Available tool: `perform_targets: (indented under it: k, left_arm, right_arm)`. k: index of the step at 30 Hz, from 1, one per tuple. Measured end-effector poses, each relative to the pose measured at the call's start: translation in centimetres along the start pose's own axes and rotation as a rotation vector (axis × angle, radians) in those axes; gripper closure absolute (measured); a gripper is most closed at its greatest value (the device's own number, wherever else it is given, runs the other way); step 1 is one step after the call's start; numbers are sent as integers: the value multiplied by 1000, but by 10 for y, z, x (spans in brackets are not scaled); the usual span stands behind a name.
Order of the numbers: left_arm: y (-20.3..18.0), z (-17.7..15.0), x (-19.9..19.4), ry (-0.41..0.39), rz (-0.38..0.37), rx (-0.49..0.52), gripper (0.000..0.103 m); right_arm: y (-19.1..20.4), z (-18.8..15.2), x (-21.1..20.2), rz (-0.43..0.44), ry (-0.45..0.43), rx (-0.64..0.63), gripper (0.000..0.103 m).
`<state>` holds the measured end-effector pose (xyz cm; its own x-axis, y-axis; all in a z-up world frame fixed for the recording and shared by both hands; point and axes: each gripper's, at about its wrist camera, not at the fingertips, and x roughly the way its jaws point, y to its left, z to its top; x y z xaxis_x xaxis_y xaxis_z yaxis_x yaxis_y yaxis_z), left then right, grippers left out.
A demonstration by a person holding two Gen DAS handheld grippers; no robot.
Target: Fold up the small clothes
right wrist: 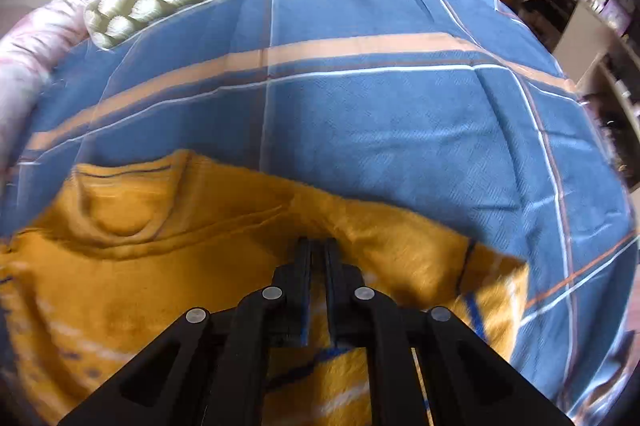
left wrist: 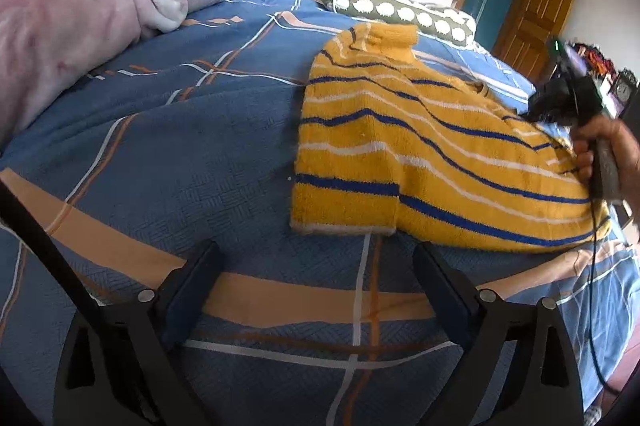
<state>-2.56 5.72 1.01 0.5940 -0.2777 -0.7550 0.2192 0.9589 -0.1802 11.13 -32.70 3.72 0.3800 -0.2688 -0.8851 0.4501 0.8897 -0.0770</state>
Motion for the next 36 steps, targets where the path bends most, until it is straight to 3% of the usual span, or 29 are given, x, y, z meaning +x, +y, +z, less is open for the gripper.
perform_targets:
  k: [1,3,5,8,11,14,18,22,26,29,34,36]
  left_arm:
    - [-2,0,1,6,9,7,7]
    - [-5,1,2,18,30,22,7]
    - [-5,1,-3,7,37,14,7]
    - [6,0,-22,-49,6,-56,7]
    - [19,0,-41,-100,-1,-95,7]
    - [35,-1,-50,-119,20,-115,7]
    - [58,-1,-49,-98,14,-163,7]
    - [76,1,-50,-90,7,-213,7]
    - [91,2,-47,-68,-12,-290,7]
    - [100,3,-49,-76,12,-323,7]
    - [119,5,-56,-92,53,-387,7]
    - [131,4,-58,-90,62,-423,7]
  right_arm:
    - [10,1,-13,-62,-38,-35,99]
    - [31,0,-42,-53,-122,-98,99]
    - [61,-4,-73,60,-152,-165,99]
    - [116,-15,-99,254,-121,-262,99]
    - [174,-28,-103,339,-82,-361,99]
    - [229,-38,-86,304,-38,-457,99]
    - [273,-30,-51,224,23,-467,98]
    - [296,-13,-22,138,40,-467,98]
    - [303,-8,-35,110,-16,-484,98]
    - [292,-17,-70,187,-85,-463,79]
    - [267,-82,-124,361,-59,-590,76]
    - [260,-118,-139,370,-64,-667,75]
